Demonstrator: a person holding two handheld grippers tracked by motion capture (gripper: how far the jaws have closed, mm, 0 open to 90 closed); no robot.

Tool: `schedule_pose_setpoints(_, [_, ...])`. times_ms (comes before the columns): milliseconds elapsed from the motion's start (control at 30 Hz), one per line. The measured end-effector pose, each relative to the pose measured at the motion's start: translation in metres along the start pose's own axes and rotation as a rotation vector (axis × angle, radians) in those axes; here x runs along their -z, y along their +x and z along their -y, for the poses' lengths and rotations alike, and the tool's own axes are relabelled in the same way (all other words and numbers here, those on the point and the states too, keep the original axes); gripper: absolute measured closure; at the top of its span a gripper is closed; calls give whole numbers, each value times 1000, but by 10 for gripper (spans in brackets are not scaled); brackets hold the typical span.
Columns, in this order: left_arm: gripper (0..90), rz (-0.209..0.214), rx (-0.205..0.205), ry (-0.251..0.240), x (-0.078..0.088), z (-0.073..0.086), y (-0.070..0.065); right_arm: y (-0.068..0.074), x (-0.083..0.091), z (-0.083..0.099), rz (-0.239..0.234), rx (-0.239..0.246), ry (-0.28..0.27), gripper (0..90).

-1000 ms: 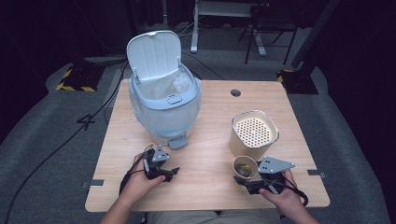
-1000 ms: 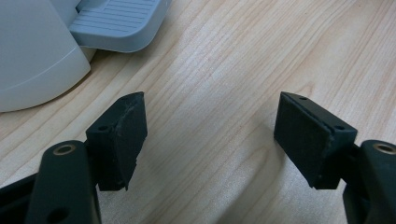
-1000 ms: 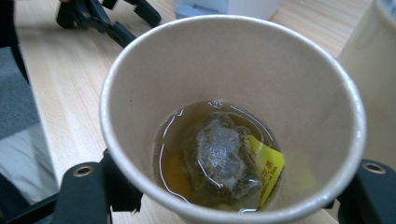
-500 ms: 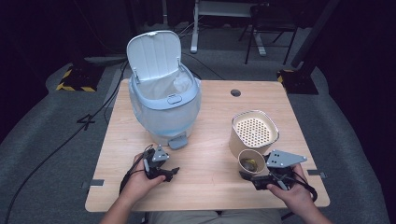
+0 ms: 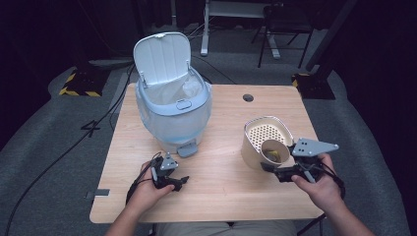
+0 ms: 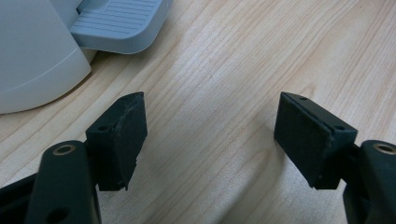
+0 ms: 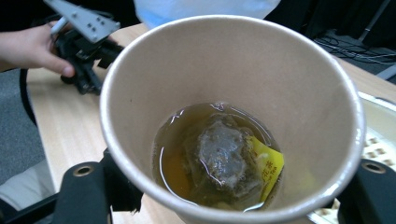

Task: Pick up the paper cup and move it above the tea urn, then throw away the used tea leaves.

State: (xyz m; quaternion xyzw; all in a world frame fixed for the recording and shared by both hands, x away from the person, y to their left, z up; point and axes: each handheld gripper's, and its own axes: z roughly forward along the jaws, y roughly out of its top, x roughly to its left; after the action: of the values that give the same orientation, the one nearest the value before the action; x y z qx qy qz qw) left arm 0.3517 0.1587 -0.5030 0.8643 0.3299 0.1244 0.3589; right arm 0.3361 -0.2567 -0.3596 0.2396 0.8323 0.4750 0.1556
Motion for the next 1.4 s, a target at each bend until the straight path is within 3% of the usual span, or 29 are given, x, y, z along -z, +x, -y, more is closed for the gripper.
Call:
schedule_pose_setpoints(433, [263, 0, 4, -1, 0, 0, 0, -53, -2, -26, 81, -2, -13, 313])
schedule_pose_setpoints(633, [263, 0, 0, 0, 0, 0, 0, -76, -11, -31, 138, 25, 19, 313])
schedule_pose_setpoints(733, [263, 0, 0, 0, 0, 0, 0, -86, -15, -31, 159, 5, 26, 312])
schedule_pose_setpoints(967, [263, 0, 1, 1, -1, -1, 1, -103, -22, -25, 213, -34, 48, 309])
schedule_pose_setpoints(1267, [255, 1, 4, 0, -4, -4, 1, -115, -23, -19, 230, -58, 54, 307])
schedule_pose_setpoints(1367, [254, 1, 3, 0, -4, -4, 1, -114, -22, -20, 238, -28, 53, 307])
schedule_pose_setpoints(1400, [254, 1, 3, 0, -4, -4, 1, -113, -20, -21, 253, 8, 61, 307])
